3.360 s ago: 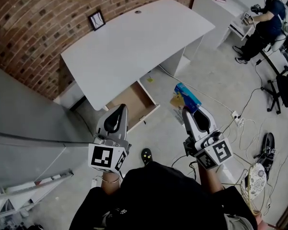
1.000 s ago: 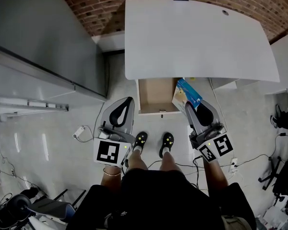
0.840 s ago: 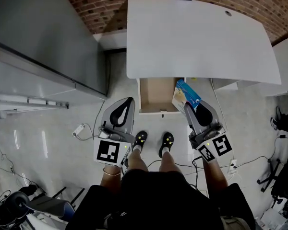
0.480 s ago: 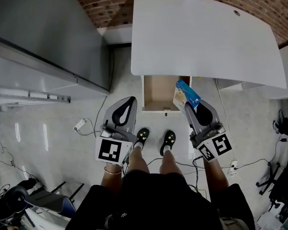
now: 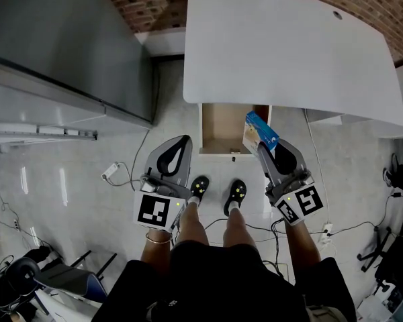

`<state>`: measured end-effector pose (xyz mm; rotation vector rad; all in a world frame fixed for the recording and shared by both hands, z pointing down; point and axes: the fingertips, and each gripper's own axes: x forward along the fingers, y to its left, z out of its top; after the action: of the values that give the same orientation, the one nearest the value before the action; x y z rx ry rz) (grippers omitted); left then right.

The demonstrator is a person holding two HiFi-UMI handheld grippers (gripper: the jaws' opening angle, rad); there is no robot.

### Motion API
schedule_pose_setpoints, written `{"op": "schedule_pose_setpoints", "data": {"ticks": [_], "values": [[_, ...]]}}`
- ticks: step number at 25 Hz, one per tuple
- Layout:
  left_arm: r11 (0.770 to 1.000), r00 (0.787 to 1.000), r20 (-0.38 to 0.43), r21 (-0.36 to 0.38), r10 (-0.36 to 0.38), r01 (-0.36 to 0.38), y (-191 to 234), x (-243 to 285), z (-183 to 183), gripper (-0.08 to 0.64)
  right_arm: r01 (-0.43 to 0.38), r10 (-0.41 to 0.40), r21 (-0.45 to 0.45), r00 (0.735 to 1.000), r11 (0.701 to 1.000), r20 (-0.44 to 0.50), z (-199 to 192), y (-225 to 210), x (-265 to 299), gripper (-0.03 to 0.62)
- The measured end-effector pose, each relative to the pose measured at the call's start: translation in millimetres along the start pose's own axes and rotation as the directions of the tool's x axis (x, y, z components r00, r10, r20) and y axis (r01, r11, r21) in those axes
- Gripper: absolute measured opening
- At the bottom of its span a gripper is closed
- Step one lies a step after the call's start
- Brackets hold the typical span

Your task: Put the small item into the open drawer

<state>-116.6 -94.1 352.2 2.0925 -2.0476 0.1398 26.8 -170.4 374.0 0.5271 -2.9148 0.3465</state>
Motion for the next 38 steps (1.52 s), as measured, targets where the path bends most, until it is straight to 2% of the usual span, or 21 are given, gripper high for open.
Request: {"op": "schedule_pose_setpoints", "data": {"ticks": [20,38], "values": [[1.000,1.000,-0.021,-0.017,0.015,-0.015,13,20,-35,-0.003,-0.036,0.033,-0.034,0.995,0.999,-0.097,-48,-13,27,0.095],[0.998,0.997,-0.064,-0.028,0.050,-0.052,32,21,-77,-0.003,-0.070,0.061,-0.041,0.978,0.997,-0.200,-108,-15,48,0.095]]}}
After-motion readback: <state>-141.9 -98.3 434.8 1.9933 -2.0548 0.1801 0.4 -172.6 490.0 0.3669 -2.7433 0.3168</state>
